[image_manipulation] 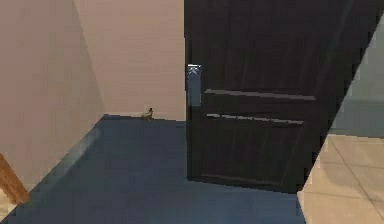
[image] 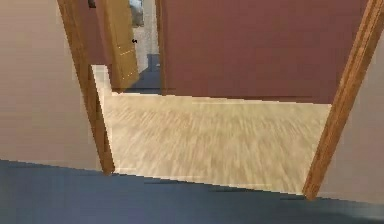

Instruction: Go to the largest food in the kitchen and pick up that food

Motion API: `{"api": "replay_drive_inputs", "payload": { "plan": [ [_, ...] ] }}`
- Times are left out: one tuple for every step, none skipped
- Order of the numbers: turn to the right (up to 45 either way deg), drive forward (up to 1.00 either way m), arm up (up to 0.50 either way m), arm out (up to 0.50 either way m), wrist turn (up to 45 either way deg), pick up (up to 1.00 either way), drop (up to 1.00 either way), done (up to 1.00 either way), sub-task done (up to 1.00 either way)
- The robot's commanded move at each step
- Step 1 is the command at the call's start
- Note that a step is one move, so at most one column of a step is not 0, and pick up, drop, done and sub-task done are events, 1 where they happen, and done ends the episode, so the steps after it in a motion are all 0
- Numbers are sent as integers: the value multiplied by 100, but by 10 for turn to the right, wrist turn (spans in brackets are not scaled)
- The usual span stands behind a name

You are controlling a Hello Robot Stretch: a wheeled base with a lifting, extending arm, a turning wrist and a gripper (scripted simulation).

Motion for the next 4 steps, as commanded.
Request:
{"api": "replay_drive_inputs", "payload": {
  "plan": [
    [0, 30, 0, 0, 0, 0, 0, 0, 0],
    [-450, 0, 0, 0, 0, 0, 0, 0, 0],
    [-60, 0, 0, 0, 0, 0, 0, 0, 0],
    [0, 60, 0, 0, 0, 0, 0, 0, 0]
  ]
}}
